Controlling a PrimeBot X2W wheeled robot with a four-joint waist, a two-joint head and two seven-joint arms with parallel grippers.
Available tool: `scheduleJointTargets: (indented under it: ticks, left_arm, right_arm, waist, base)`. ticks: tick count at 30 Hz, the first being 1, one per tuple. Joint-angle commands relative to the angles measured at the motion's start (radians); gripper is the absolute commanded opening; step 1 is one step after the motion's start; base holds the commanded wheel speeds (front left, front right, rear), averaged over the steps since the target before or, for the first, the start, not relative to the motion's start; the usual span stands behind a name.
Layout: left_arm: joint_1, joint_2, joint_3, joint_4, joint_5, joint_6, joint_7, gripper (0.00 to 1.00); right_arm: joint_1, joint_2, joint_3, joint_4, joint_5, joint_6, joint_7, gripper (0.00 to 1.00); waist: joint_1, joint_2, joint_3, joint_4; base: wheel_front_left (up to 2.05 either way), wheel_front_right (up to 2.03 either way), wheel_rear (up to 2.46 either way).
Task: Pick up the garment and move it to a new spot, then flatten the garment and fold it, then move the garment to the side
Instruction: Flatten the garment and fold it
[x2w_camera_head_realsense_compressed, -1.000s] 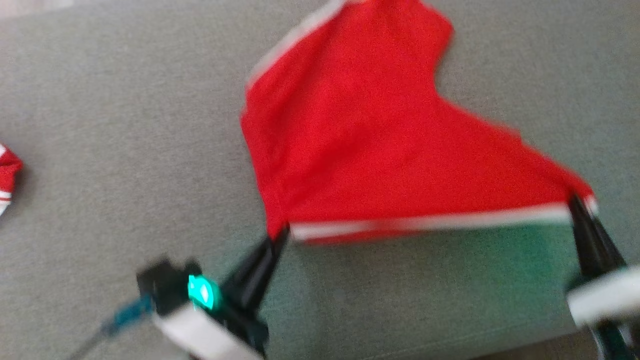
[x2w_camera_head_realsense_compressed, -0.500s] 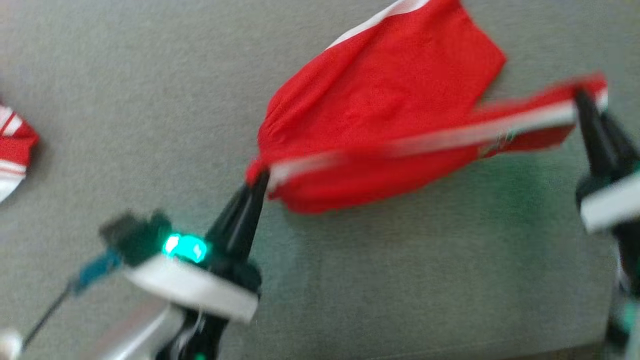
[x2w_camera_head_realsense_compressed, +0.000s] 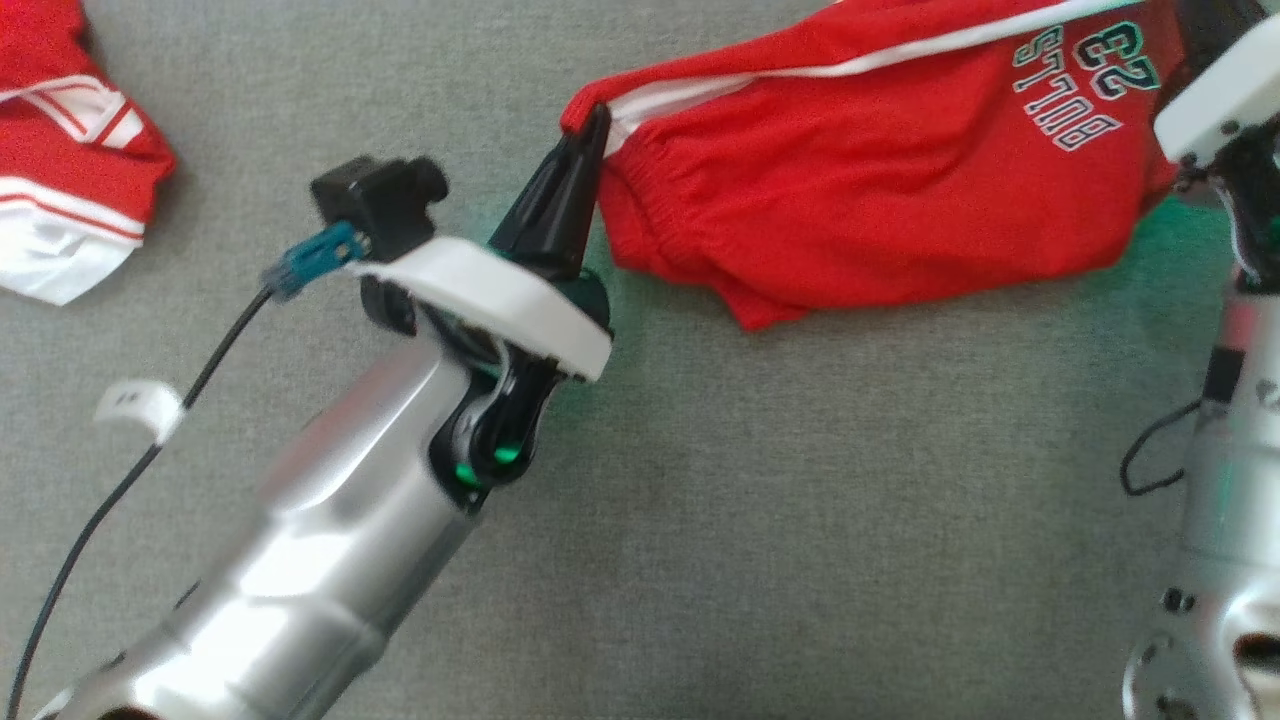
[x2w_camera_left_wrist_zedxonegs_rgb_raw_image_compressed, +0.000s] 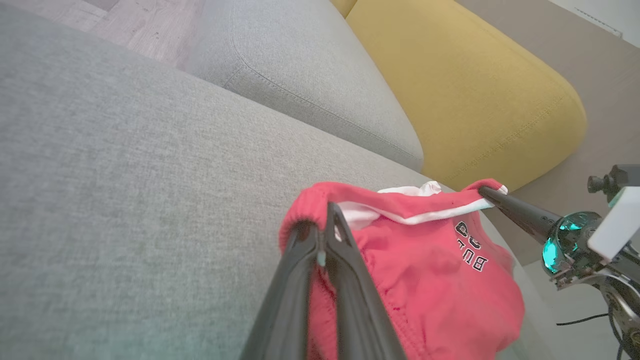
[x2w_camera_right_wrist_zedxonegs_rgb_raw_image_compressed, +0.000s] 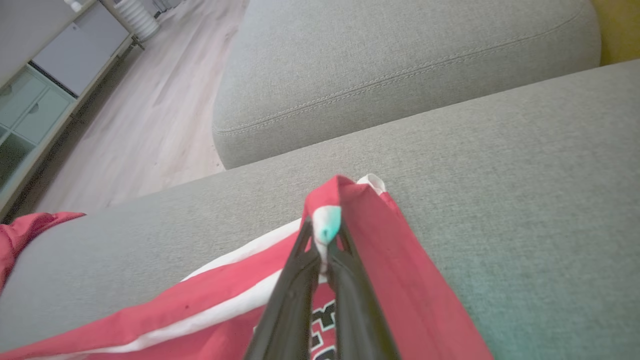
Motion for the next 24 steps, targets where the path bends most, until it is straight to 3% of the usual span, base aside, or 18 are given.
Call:
scheduleJointTargets:
  ticks: [1,3,4,5,6,7,8,9,12,17,24]
  left_arm:
    - [-0.042,0.009,0.027,-0.012,0.015,-0.009,-0.008,0.05]
    - [-0.073,-0.013,0.016,0.04,0.035,-0.018,-0.018,0.09]
    - [-0.087,-0.019,0.008,0.063,0.046,-0.02,-0.02,0.26]
    - [-0.1,-0.024,0.0,0.083,0.057,-0.025,-0.02,0.35]
    - [-0.108,-0.03,-0.004,0.101,0.06,-0.03,-0.02,0.51]
    - [-0.113,-0.035,-0.004,0.118,0.059,-0.031,-0.02,1.0]
    - [-0.118,-0.038,-0.005,0.131,0.06,-0.034,-0.021,1.0]
    - [-0.119,-0.04,-0.005,0.145,0.062,-0.032,-0.024,1.0]
    - [-0.115,-0.034,-0.011,0.161,0.078,-0.025,-0.039,1.0]
    - [-0.06,0.022,-0.047,0.103,0.107,-0.003,-0.018,1.0]
    - [-0.009,0.159,-0.095,-0.079,0.222,0.094,-0.004,1.0]
  right_arm:
    - [-0.032,-0.008,0.018,-0.026,-0.014,-0.001,-0.013,0.0]
    - [-0.066,-0.014,0.016,0.024,-0.04,-0.001,-0.042,0.0]
    - [-0.078,-0.016,0.02,0.046,-0.053,-0.001,-0.053,0.0]
    - [-0.09,-0.016,0.019,0.065,-0.068,-0.001,-0.065,0.0]
    - [-0.099,-0.016,0.017,0.083,-0.085,-0.001,-0.08,0.0]
    - [-0.107,-0.016,0.021,0.098,-0.099,-0.001,-0.095,0.0]
    - [-0.112,-0.015,0.028,0.11,-0.106,-0.001,-0.115,0.35]
    - [-0.114,-0.013,0.032,0.122,-0.106,-0.001,-0.133,1.0]
    - [-0.106,-0.016,0.049,0.139,-0.11,-0.001,-0.19,1.0]
    - [-0.018,-0.077,0.145,0.084,-0.134,-0.001,-0.223,1.0]
    - [0.099,-0.185,0.232,-0.017,-0.212,-0.001,-0.177,1.0]
  waist:
    - [-0.0003,0.0,0.01,0.008]
    - [-0.0003,0.0,0.013,0.009]
    - [-0.0003,0.0,0.014,0.008]
    - [-0.0003,0.0,0.017,0.006]
    - [-0.0003,0.0,0.019,0.004]
    - [-0.0003,0.0,0.018,0.001]
    - [-0.0003,0.0,0.017,-0.002]
    - [-0.0003,0.0,0.014,-0.005]
    - [-0.0003,0.0,-0.001,-0.015]
    - [-0.0003,0.0,-0.031,-0.039]
    - [-0.0003,0.0,-0.037,-0.059]
  base:
    - [0.0,0.0,0.0]
    - [0.0,0.0,0.0]
    - [0.0,0.0,0.0]
    - [0.0,0.0,0.0]
    - [0.0,0.0,0.0]
    - [0.0,0.0,0.0]
    - [0.0,0.0,0.0]
    - [0.0,0.0,0.0]
    - [0.0,0.0,0.0]
    - [0.0,0.0,0.0]
    - [0.0,0.0,0.0]
